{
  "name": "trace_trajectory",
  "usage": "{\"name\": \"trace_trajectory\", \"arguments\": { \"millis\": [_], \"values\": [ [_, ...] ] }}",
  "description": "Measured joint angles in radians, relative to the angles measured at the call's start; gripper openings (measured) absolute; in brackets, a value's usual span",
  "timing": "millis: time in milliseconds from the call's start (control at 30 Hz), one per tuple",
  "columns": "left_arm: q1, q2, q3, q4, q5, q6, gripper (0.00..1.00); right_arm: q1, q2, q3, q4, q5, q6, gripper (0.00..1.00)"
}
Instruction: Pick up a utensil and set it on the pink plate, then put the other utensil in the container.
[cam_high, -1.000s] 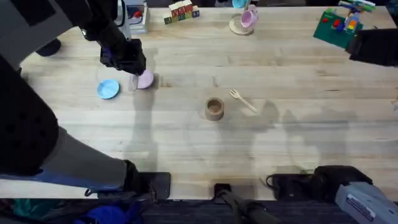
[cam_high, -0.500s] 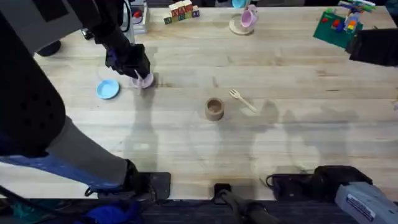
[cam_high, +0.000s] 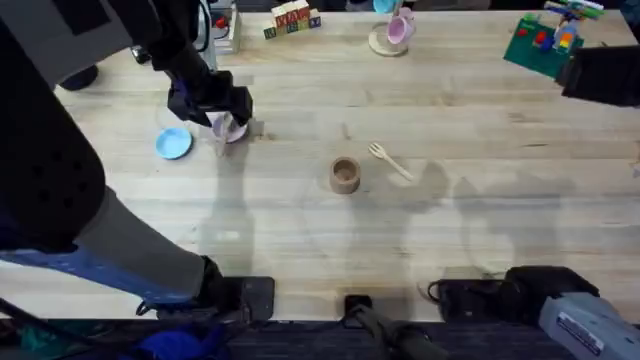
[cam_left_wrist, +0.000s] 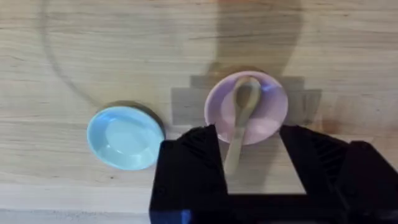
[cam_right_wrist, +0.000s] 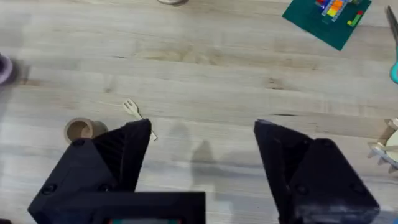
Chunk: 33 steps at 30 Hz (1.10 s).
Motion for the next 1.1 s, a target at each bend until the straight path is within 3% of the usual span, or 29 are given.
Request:
{"name": "trace_trajectory", "arguments": {
  "millis": [533,900,1100],
  "values": [
    [0.000,-0.011,0.046,-0.079,0.044,0.000,0.847,0.000,0.000,0.000,0.000,0.000,0.000,0.996],
    [0.000,-0.218,0.074,-0.179,0.044,0.006,0.988,0.000,0.000,0.000,0.000,0.000,0.000,0.995],
    [0.000,-0.338,0.074,-0.235,0.048,0.023,0.995,0.000,0.000,0.000,0.000,0.000,0.000,0.996]
  ]
}}
